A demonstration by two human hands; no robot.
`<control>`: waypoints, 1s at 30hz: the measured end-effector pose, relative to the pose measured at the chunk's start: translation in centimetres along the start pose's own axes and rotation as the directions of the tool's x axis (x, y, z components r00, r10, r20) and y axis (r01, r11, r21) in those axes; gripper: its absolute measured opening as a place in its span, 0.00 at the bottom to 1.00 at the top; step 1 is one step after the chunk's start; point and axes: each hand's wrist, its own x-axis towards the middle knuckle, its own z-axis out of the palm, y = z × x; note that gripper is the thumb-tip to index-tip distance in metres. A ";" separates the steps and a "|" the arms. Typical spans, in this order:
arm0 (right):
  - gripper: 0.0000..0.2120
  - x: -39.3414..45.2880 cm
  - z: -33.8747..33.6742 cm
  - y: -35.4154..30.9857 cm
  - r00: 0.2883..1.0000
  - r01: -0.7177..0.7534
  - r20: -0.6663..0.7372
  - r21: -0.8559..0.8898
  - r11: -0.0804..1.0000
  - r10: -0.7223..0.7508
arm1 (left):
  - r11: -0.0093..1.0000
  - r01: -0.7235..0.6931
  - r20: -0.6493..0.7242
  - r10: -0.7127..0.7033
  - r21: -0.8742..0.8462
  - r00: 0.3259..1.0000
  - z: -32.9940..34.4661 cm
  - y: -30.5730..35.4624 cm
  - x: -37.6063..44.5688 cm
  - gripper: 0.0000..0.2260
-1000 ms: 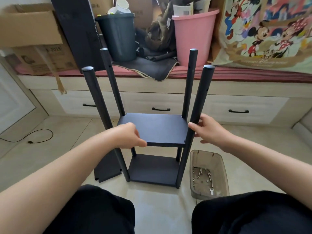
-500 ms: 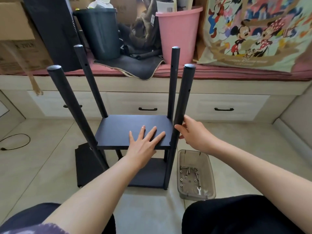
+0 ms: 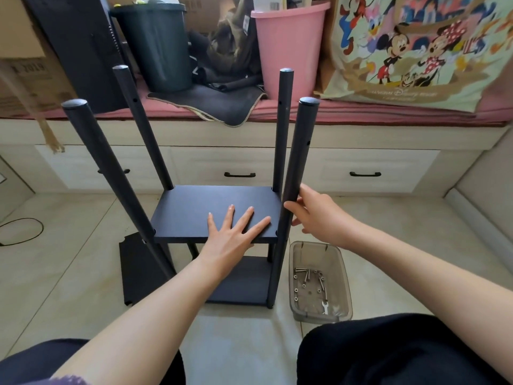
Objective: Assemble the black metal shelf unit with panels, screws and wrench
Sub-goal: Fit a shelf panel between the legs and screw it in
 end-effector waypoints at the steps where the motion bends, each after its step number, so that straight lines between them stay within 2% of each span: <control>1: 0.10 0.0 0.0 0.1 1.000 0.006 -0.001 0.008 1.000 -0.006 | 1.000 -0.001 -0.008 0.001 0.006 1.000 0.1 0.0 0.0 0.41; 6: 0.08 -0.1 -0.2 0.4 1.000 0.017 0.020 0.069 0.997 -0.019 | 0.999 -0.010 -0.050 0.012 0.039 0.999 0.5 0.1 -0.2 0.40; 11: 0.10 0.0 -1.1 0.8 0.993 -0.083 0.101 0.275 0.958 0.057 | 0.999 -0.007 -0.059 0.010 0.037 0.998 0.7 0.2 -0.3 0.41; 17: 0.11 0.0 -0.6 0.4 1.000 -0.010 0.030 0.183 0.983 0.004 | 0.999 0.009 -0.052 -0.011 -0.041 0.999 0.6 1.0 -0.6 0.33; 22: 0.13 -0.2 -0.3 0.2 1.000 0.000 -0.012 0.187 0.982 0.003 | 0.985 0.074 -0.091 -0.089 -0.155 0.992 0.3 3.2 -0.5 0.37; 27: 0.12 -0.3 0.0 0.2 1.000 0.012 -0.026 0.184 0.983 -0.008 | 0.974 0.162 -0.127 -0.183 -0.158 0.975 0.4 4.9 -0.2 0.39; 30: 0.11 -0.2 -0.1 0.3 1.000 0.006 -0.012 0.206 0.979 -0.003 | 0.952 0.206 -0.179 -0.248 -0.225 0.952 0.2 6.1 0.0 0.36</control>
